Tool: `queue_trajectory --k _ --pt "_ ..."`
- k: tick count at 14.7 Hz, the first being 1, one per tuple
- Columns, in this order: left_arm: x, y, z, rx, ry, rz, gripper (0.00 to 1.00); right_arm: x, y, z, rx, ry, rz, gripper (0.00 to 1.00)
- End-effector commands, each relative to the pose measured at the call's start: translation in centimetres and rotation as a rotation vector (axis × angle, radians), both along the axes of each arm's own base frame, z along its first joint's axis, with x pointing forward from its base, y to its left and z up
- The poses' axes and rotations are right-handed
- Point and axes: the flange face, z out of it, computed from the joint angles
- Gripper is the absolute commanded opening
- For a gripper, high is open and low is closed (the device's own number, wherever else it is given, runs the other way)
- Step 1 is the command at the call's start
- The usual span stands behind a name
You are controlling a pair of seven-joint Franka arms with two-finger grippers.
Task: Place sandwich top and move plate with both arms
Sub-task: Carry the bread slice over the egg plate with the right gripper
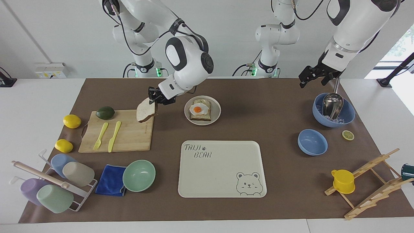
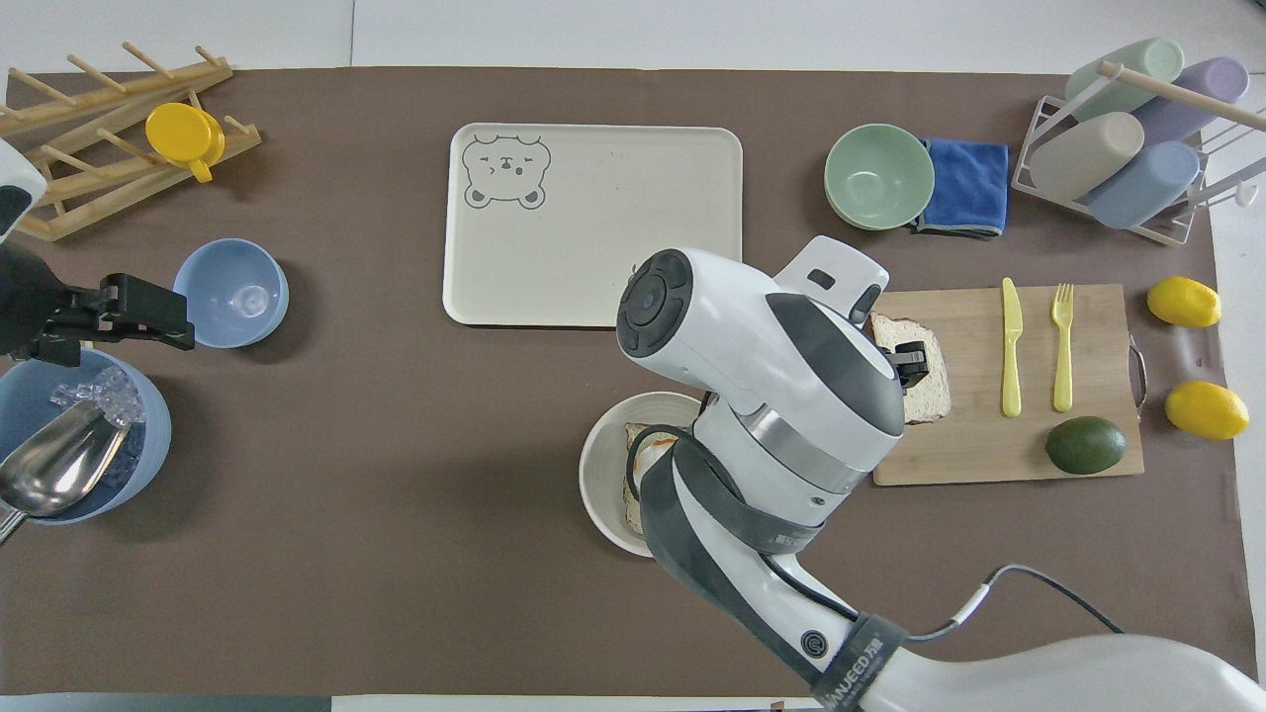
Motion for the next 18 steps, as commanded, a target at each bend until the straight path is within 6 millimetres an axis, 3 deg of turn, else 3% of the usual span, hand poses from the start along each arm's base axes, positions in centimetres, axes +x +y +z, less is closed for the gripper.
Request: queue_trajectory --k 1,3,7,9,12,18 --pt "-0.2 0.4 0.5 0.016 -0.005 -0.003 1.0 0.4 3.4 -0.4 0.063 0.02 0.059 0.0" --pt "-0.3 0.4 0.4 0.014 -0.003 -0.003 1.0 0.7 4.8 0.6 0.108 0.003 0.078 0.0" --pt "-0.2 0.4 0.5 0.014 -0.005 -0.003 1.0 -1.1 8.1 1.6 0.171 -0.015 0.059 0.0" --pt "-0.2 0.4 0.5 0.016 -0.005 -0.003 1.0 -1.7 10.5 0.3 0.203 -0.015 0.03 0.0" --pt "-0.2 0.4 0.5 0.016 -0.005 -0.003 1.0 -2.2 12.5 -2.0 0.22 -0.028 0.014 0.0" --pt "-0.3 0.4 0.4 0.016 -0.004 -0.003 1.0 -3.0 14.4 -2.9 0.256 -0.061 -0.016 0.0"
